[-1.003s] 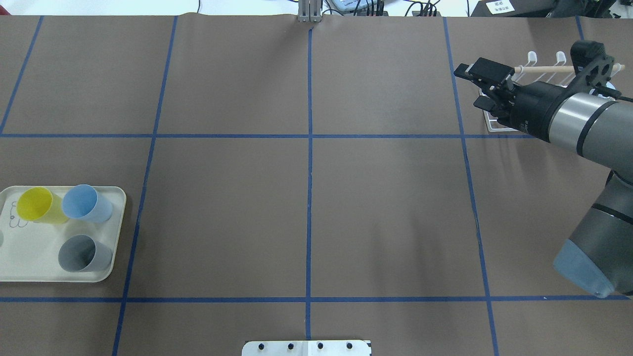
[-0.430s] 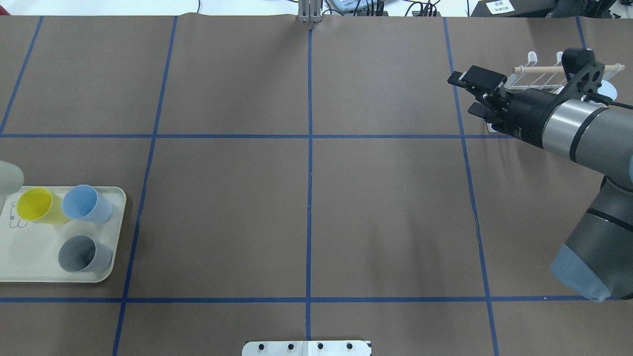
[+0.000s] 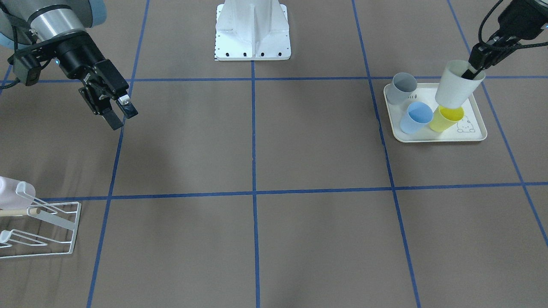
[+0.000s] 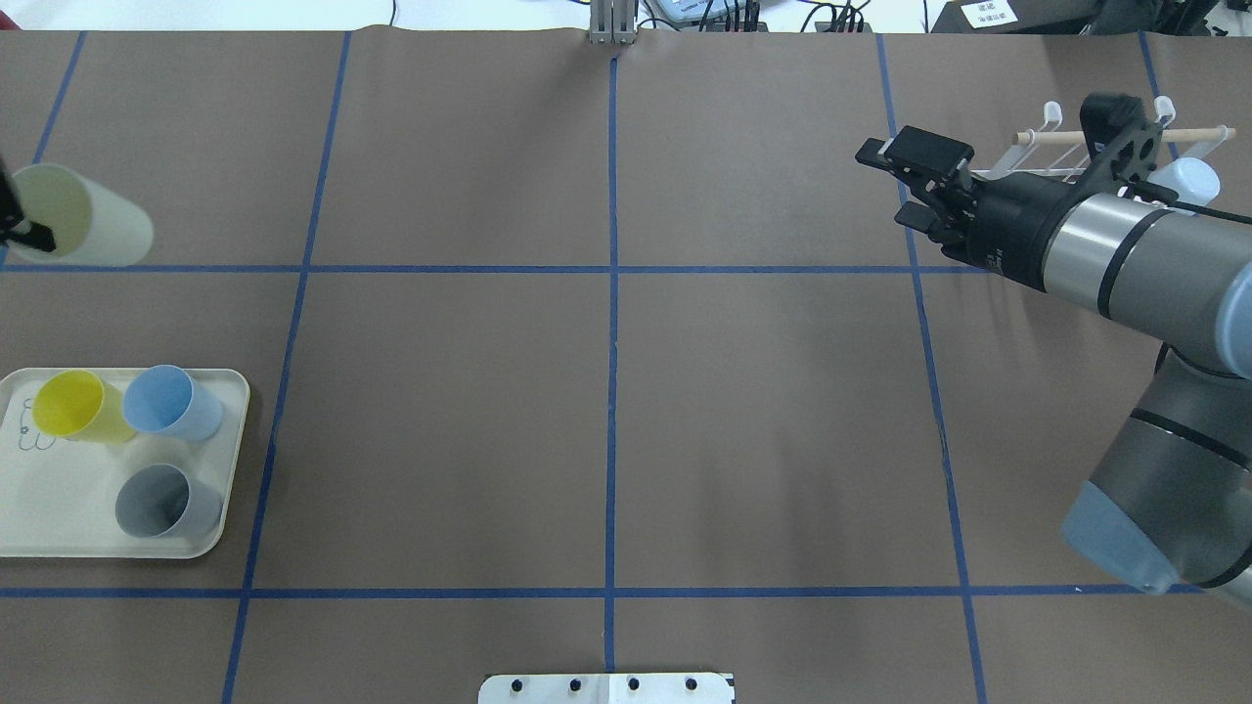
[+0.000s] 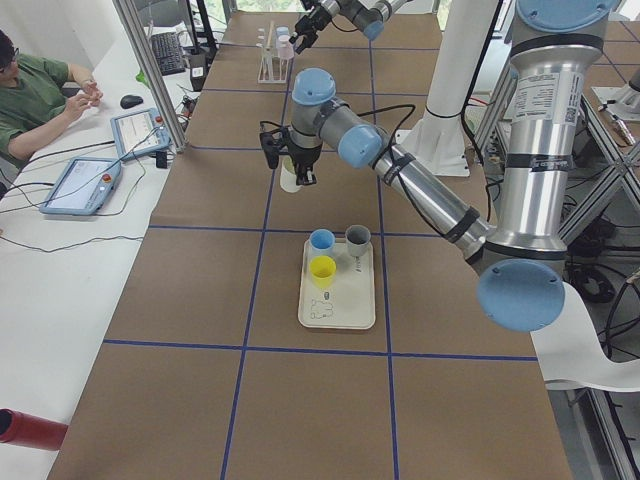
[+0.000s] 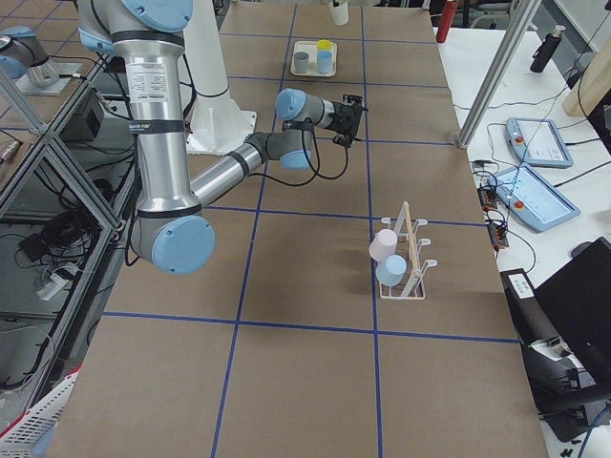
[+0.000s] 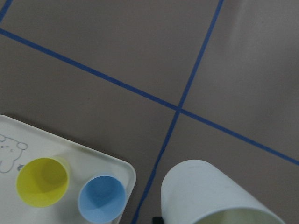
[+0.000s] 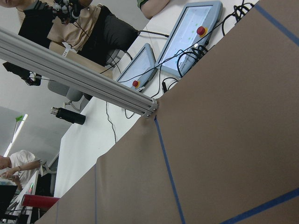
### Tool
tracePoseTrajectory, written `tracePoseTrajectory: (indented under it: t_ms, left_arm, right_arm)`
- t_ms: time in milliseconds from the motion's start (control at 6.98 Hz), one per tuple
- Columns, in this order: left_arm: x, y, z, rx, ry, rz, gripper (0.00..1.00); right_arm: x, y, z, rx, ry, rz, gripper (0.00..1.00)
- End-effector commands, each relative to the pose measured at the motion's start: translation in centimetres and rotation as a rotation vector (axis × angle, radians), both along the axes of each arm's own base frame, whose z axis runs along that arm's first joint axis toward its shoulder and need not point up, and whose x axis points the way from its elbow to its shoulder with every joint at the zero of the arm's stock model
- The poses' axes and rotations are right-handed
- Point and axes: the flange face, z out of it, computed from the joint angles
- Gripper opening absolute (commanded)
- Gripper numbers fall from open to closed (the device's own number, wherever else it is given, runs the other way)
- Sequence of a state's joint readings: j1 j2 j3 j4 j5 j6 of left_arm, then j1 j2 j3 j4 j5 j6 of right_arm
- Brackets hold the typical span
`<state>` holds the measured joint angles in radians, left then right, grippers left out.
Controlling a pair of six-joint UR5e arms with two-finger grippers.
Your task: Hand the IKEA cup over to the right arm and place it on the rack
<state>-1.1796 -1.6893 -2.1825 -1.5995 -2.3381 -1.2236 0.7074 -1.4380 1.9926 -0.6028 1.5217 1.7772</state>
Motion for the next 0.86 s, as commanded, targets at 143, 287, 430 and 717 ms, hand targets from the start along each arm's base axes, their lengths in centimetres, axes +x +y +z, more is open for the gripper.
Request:
tracePoseTrajectory:
  t_ms: [143, 287, 430, 717]
  left_arm:
    - [7.7, -3.9, -3.7, -0.026, 0.313, -0.092, 0.00]
    - [8.8, -4.9, -3.2, -0.015, 0.407, -0.108, 0.00]
    - [9.0, -5.9, -2.7, 0.015, 0.465, -0.147, 0.00]
    - [9.2, -7.5, -3.0, 0.002, 0.643, -0.252, 0.00]
  right_arm:
    - [-4.2, 0.3, -6.6, -0.001, -0.167, -0.057, 1.00]
    - [-6.3, 0.1, -8.8, -0.023, -0.250, -0.081, 1.00]
    - [-9.2, -0.1, -10.6, -0.034, -0.322, -0.113, 1.00]
    - [-14.3, -0.6, -14.3, -0.074, -0.420, -0.161, 1.00]
